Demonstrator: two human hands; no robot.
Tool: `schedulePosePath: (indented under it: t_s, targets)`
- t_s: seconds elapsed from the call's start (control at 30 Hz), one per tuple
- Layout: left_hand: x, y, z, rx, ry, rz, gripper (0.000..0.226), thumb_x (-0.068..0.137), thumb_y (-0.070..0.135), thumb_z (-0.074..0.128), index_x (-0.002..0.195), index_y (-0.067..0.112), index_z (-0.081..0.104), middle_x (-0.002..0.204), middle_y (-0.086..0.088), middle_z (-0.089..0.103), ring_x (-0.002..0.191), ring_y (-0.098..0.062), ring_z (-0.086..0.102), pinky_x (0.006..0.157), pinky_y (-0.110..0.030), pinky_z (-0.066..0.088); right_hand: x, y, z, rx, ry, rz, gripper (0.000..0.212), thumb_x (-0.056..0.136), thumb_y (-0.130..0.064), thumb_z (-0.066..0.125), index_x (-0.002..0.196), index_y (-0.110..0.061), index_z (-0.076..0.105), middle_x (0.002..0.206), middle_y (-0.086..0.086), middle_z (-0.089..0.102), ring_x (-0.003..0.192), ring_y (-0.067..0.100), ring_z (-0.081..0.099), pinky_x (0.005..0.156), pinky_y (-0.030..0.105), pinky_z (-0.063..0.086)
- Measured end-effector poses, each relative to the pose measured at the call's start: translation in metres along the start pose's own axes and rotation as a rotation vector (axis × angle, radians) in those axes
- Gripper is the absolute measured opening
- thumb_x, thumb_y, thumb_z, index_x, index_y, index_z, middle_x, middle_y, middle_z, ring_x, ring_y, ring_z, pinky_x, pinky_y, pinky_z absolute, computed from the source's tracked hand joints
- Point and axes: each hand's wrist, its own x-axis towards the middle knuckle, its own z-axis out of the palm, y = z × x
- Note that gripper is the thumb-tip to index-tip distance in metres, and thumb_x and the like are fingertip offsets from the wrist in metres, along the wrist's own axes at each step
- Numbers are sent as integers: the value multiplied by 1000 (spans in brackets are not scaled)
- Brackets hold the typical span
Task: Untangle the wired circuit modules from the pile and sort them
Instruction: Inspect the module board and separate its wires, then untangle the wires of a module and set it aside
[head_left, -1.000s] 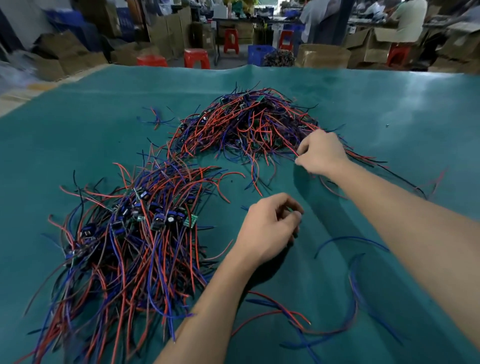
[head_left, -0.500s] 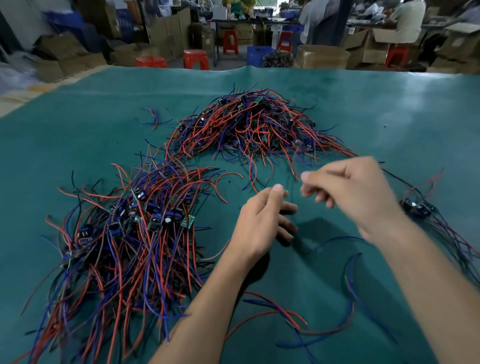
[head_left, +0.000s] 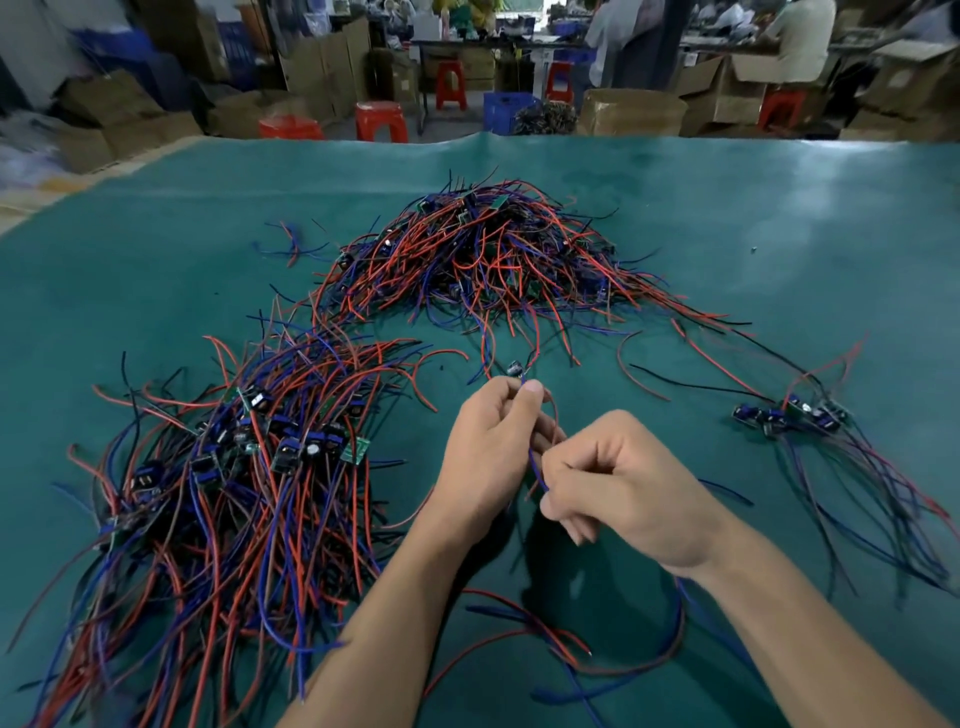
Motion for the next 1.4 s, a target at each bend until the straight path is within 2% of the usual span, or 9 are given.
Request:
schedulePosePath:
  t_s: [0.1, 0.23, 0.3, 0.47, 0.57, 0.7, 1.07, 1.23, 1.4]
  targets:
    - [0, 0, 1, -41, 4, -17, 27, 104, 18, 47, 99, -7, 57, 59, -1, 66, 45, -10, 55, 47, -19, 46, -1, -1, -3, 108, -191, 39, 38, 72, -5, 60, 41, -25, 54, 42, -5, 49, 43, 12, 44, 53, 21, 35]
    - [1, -2, -1, 24, 5, -1, 21, 101, 11, 52, 91, -4, 61, 58, 1, 64, 46, -9, 53, 47, -21, 45, -5, -3, -10, 145, -303, 110, 23, 81, -25, 69, 60, -18, 62, 54, 4, 62, 52, 20, 44, 55, 30, 33]
    - [1, -3, -2, 66, 5, 29, 20, 100, 11, 55, 85, 1, 63, 57, 3, 62, 48, -9, 50, 49, -21, 43, -3, 0, -17, 127, -141, 156, 23, 84, -33, 73, 68, -23, 59, 53, 9, 61, 47, 20, 43, 50, 29, 33]
    - [-1, -4, -1, 41, -89, 27, 18, 99, 11, 59, 83, 5, 67, 58, 0, 61, 44, -8, 52, 41, -18, 41, 8, 24, -32, -71, 564, 179, 27, 89, -45, 74, 75, -23, 68, 60, 8, 66, 46, 15, 50, 43, 22, 36]
    - [-1, -5, -3, 58, -149, 38, 18, 95, 13, 66, 79, 13, 73, 60, 0, 65, 46, -8, 53, 43, -18, 42, 11, 30, -27, -38, 595, 130, 19, 90, -42, 73, 82, -25, 75, 64, 4, 66, 52, 15, 53, 44, 27, 39]
    - [-2, -7, -3, 88, -168, 28, 15, 91, 13, 71, 76, 12, 75, 63, -4, 69, 49, -9, 54, 44, -19, 43, 13, 29, -26, 107, 646, 88, 5, 88, -15, 78, 86, -19, 80, 67, -1, 66, 53, 10, 54, 45, 23, 42]
    - [-2, -5, 0, 66, -146, 40, 23, 97, 17, 64, 79, 4, 72, 66, -3, 68, 50, -10, 55, 45, -19, 44, 14, 30, -29, 201, 611, 74, 24, 90, 6, 68, 85, -16, 76, 76, 2, 73, 65, 11, 65, 57, 21, 51]
    - [-2, -5, 1, 49, -178, 2, 17, 98, 13, 61, 87, 6, 72, 64, 1, 68, 49, -8, 55, 44, -19, 44, 13, 29, -28, 279, 573, 62, 28, 90, 7, 65, 79, -17, 74, 85, 7, 75, 73, 16, 68, 62, 25, 53]
    - [0, -8, 1, 71, -138, 23, 18, 93, 8, 68, 76, 15, 68, 58, 4, 65, 46, -6, 54, 43, -17, 43, 14, 34, -24, -2, 639, 41, 6, 82, -19, 79, 83, -21, 74, 82, 2, 77, 75, 13, 70, 71, 33, 57]
